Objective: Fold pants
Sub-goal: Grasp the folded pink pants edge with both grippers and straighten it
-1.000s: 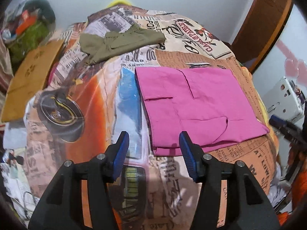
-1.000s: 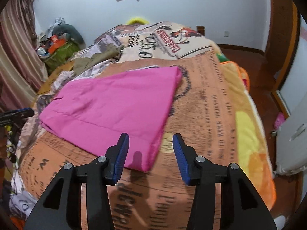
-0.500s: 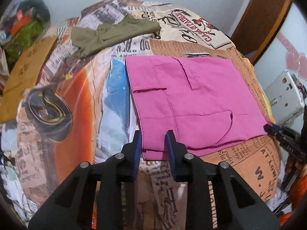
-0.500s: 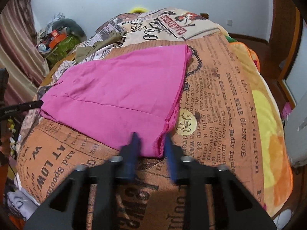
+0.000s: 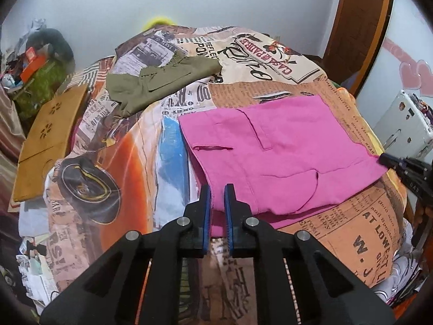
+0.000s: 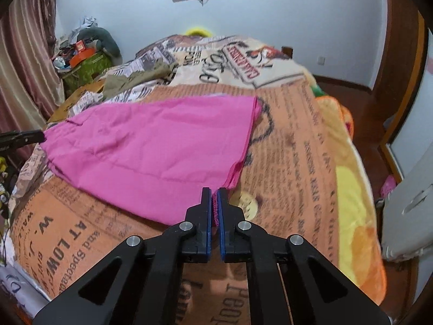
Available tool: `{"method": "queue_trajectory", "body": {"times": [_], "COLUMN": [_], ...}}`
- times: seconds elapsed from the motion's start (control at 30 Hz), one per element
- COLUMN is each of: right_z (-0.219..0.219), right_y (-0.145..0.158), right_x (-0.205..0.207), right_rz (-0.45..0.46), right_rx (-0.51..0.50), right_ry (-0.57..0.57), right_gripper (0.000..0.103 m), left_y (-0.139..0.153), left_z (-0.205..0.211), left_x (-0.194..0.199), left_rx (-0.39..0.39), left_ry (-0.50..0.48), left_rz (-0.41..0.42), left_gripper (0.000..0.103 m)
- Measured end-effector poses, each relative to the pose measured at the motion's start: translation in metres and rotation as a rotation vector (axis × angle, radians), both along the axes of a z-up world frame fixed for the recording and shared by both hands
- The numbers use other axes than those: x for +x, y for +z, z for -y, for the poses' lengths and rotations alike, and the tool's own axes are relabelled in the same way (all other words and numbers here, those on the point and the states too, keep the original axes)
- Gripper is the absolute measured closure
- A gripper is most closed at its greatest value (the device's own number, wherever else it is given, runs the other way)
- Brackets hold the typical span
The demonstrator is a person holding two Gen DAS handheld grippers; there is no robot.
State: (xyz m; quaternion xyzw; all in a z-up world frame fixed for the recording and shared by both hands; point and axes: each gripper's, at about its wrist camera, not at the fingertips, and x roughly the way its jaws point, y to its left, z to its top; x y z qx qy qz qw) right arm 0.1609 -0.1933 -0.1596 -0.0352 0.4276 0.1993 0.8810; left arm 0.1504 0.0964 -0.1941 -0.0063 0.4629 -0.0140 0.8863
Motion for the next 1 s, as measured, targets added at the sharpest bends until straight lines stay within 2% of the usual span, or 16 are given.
{"method": "queue_trajectory", "body": {"times": [0.1,0.27,0.4,0.5,0.57,0.63,0.67,0.8,0.93,1.0], "right_z": [0.002,0.002,0.007,0.01,0.012,0.014,0.014,0.013,0.013,0.01], "right_y": [-0.004,-0.035,-0.029,-0.017,-0.008,0.001,0.003,0.014,0.019,0.02], "right_x": [0.004,0.005,0.005,0.01,0.016,0.021,0.024,0.042,0.06,0.071], "right_rz": [0.004,-0.092,-0.099,-0.079,-0.065,-0.047,-0.034,0.002,0.022,0.031], "right_rx": [-0.024,-0.066,-0.046,-0.029,-0.024,-0.007,-0.001,0.017,0.024,0.016], "right_ry": [-0.01,-0.005,-0.023,-0.03,-0.035,-0.048,-0.05,-0.055,-0.061,-0.055], "right_gripper": [0.1,0.1,0.1,0.098,0.088,0.065,0.065,0.065,0.065,0.065], "left_y": [-0.013,-0.045,-0.041,-0.033,-0.026,-0.019,-0.016,-0.007,0.0,0.001], "left_z": [-0.002,-0.012,-0.016,-0.02,-0.022,-0.026,-0.028,-0.035,-0.039,-0.04], "left_x": [0.0,-0.003,-0.004,-0.001,0.003,0.01,0.015,0.035,0.058,0.071], "left_rx": [0.016,-0.041,-0.072,-0.05,-0.02,-0.004,0.003,0.02,0.021,0.019], "left_ry": [0.015,0.049,0.057,0.068,0.08,0.089,0.095,0.12,0.124,0.125], "left_rz": [-0.031,-0.107,-0.102,-0.097,-0.08,-0.066,-0.06,-0.04,-0.007,0.0], "left_gripper": [0.093,0.093,0.092,0.091,0.091,0.09,0.09,0.082,0.061,0.056]}}
